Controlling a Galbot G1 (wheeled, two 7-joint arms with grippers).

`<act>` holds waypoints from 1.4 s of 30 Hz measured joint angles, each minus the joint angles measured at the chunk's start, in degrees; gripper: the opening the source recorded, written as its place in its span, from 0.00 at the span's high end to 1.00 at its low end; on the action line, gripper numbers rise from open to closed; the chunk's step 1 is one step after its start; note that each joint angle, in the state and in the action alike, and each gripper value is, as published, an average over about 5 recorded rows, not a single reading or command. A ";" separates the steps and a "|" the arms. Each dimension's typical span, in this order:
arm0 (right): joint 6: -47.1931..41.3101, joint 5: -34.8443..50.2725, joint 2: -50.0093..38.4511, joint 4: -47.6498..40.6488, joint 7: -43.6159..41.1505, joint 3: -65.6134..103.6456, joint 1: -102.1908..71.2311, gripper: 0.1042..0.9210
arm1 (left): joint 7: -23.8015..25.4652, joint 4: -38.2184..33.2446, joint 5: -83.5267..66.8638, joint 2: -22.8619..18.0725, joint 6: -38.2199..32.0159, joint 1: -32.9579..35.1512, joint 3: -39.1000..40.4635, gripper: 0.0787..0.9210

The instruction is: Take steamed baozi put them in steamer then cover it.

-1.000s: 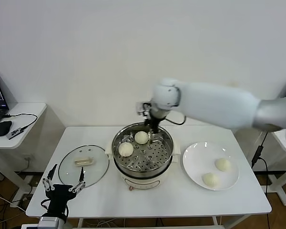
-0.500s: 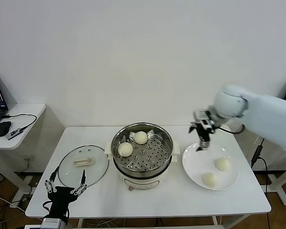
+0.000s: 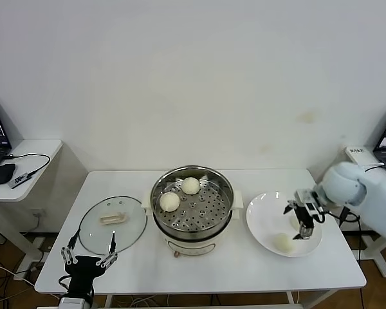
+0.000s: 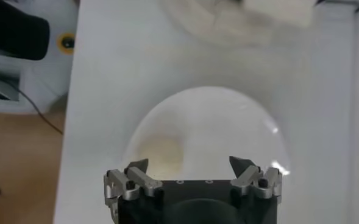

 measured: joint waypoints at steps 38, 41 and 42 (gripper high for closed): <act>-0.84 -4.92 8.50 -9.91 0.71 4.88 -8.80 0.36 | -0.11 1.25 0.17 -0.23 -0.48 -0.87 -0.79 0.12; -0.96 -4.69 8.33 -9.81 0.38 4.92 -8.63 0.39 | -0.11 1.04 0.18 -0.30 -0.48 -0.77 -0.78 0.12; -1.01 -4.57 8.23 -9.74 0.27 4.91 -8.51 0.39 | -0.11 0.96 0.18 -0.30 -0.48 -0.72 -0.78 0.12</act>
